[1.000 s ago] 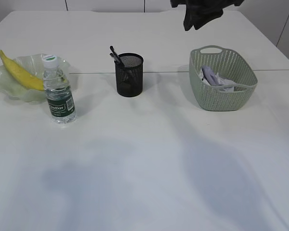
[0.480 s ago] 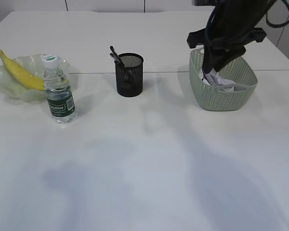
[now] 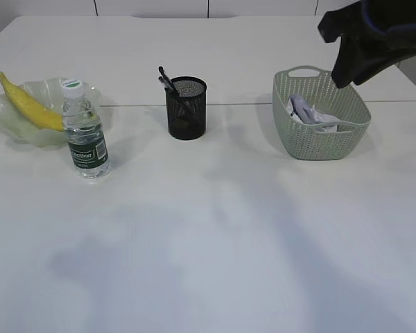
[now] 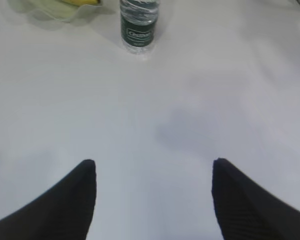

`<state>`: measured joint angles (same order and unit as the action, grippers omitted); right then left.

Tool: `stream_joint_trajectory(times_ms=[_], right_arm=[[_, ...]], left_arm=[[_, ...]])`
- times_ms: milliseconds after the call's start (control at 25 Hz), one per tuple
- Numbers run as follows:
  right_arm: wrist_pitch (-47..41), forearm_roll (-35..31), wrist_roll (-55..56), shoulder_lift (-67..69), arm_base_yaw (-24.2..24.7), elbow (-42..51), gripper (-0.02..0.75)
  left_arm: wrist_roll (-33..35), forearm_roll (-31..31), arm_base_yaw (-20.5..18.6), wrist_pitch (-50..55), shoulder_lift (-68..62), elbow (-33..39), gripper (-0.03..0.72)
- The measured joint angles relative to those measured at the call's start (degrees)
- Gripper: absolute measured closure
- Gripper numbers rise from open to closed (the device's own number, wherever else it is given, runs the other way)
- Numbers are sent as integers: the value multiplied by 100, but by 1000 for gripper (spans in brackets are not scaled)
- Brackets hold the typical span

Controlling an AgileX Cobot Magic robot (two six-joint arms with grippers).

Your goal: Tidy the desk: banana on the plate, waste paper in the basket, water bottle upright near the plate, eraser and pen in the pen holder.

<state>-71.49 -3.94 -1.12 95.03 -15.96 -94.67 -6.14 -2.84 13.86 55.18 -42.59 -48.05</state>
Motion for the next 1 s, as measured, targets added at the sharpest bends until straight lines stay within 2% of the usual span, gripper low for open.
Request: stream_joint_trajectory(times_ms=[240, 440, 640, 1000], right_arm=[[0, 41, -80, -1024, 0, 552, 551], [0, 114, 112, -1975, 0, 1159, 551], [-21, 126, 311, -3023, 0, 1866, 551], [-80, 332, 498, -5281, 0, 3160, 549]], left_arm=[[-656, 598, 0, 685, 1064, 0, 171], [-1046, 706, 0, 1235, 2153, 0, 171], [-1115, 791, 0, 1722, 3031, -22, 171], [-1133, 804, 0, 1772, 3701, -46, 171]])
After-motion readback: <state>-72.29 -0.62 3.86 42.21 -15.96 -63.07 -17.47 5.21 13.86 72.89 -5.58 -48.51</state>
